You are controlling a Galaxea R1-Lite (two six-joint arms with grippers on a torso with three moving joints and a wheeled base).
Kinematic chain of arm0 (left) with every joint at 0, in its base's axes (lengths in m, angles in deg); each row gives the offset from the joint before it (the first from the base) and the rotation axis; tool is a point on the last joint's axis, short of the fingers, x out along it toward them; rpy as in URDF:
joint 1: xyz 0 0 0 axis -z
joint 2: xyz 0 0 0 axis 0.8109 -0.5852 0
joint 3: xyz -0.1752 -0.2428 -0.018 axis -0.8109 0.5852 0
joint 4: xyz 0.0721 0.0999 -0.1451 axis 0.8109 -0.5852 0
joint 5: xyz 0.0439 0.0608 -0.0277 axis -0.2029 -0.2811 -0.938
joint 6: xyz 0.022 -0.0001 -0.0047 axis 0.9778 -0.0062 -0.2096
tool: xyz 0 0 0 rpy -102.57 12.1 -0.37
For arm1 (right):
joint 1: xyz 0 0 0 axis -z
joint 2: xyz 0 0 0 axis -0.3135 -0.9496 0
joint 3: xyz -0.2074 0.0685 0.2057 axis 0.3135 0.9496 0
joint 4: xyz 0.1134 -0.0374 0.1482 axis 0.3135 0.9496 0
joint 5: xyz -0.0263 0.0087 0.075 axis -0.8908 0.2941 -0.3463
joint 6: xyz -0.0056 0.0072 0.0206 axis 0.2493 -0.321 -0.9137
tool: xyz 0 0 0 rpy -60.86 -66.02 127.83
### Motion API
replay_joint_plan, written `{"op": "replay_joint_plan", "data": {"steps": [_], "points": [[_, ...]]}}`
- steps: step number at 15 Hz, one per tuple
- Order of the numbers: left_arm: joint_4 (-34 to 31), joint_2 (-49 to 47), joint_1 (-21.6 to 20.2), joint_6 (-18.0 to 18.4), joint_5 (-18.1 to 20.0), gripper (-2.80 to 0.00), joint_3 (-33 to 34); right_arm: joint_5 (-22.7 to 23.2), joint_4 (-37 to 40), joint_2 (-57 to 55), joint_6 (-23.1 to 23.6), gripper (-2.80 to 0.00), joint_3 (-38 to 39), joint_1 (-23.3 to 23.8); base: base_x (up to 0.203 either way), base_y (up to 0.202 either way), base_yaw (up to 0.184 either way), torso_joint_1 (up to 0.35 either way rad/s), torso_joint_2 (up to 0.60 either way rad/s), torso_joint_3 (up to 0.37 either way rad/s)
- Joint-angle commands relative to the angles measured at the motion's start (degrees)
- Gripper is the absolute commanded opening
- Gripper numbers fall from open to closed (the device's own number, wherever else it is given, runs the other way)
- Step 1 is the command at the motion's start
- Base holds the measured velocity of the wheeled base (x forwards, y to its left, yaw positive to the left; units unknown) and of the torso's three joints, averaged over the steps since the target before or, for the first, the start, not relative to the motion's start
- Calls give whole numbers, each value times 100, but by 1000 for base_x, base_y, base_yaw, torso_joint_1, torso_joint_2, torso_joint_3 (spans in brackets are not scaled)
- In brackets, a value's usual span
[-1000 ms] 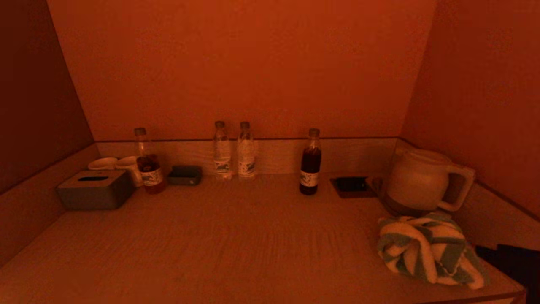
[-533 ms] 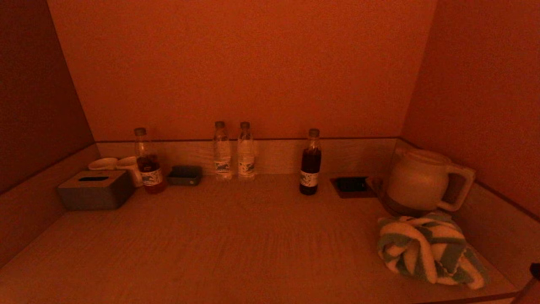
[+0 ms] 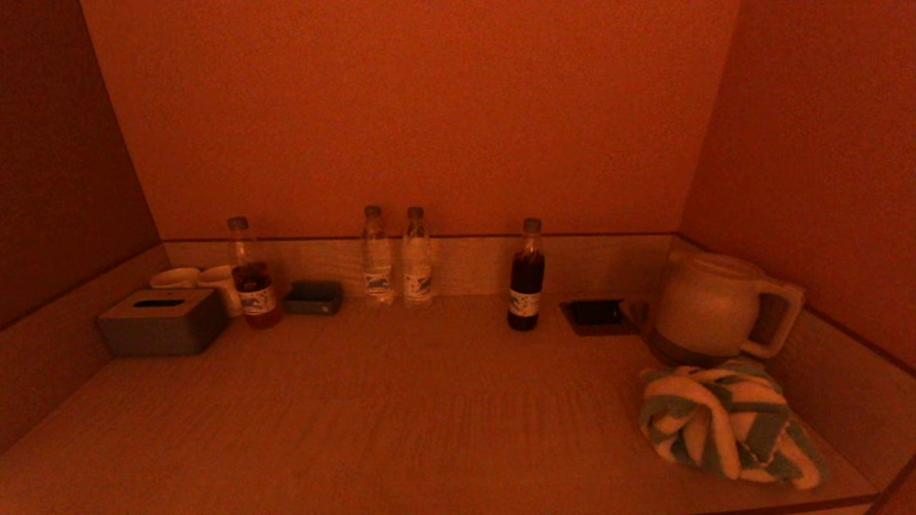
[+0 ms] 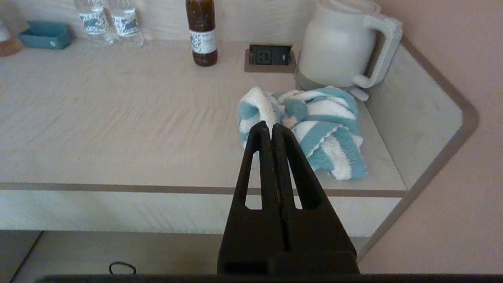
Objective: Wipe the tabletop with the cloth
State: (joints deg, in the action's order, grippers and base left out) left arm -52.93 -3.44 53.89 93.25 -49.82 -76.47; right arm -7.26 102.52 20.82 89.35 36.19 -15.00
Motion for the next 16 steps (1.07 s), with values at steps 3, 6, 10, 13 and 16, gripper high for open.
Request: {"op": "replay_joint_plan", "data": {"steps": [3, 6, 10, 13, 16], "points": [[1, 0, -4, 4, -1, -280, 0, 5, 204, 455, 9, -280, 51, -2, 0, 0, 0, 0, 0, 0], [1, 0, -6, 4, 1, -280, 0, 0, 203, 917, -14, -280, 361, -44, 0, 0, 0, 0, 0, 0], [1, 0, -6, 4, 1, -280, 0, 14, 177, 1359, -26, -280, 507, -204, 0, 0, 0, 0, 0, 0], [1, 0, -6, 4, -7, -280, 0, 12, 178, 2049, -42, -280, 639, -216, 0, 0, 0, 0, 0, 0], [1, 0, -6, 4, 1, -280, 0, -262, -559, 2245, -221, -280, 915, -221, 0, 0, 0, 0, 0, 0]]}}
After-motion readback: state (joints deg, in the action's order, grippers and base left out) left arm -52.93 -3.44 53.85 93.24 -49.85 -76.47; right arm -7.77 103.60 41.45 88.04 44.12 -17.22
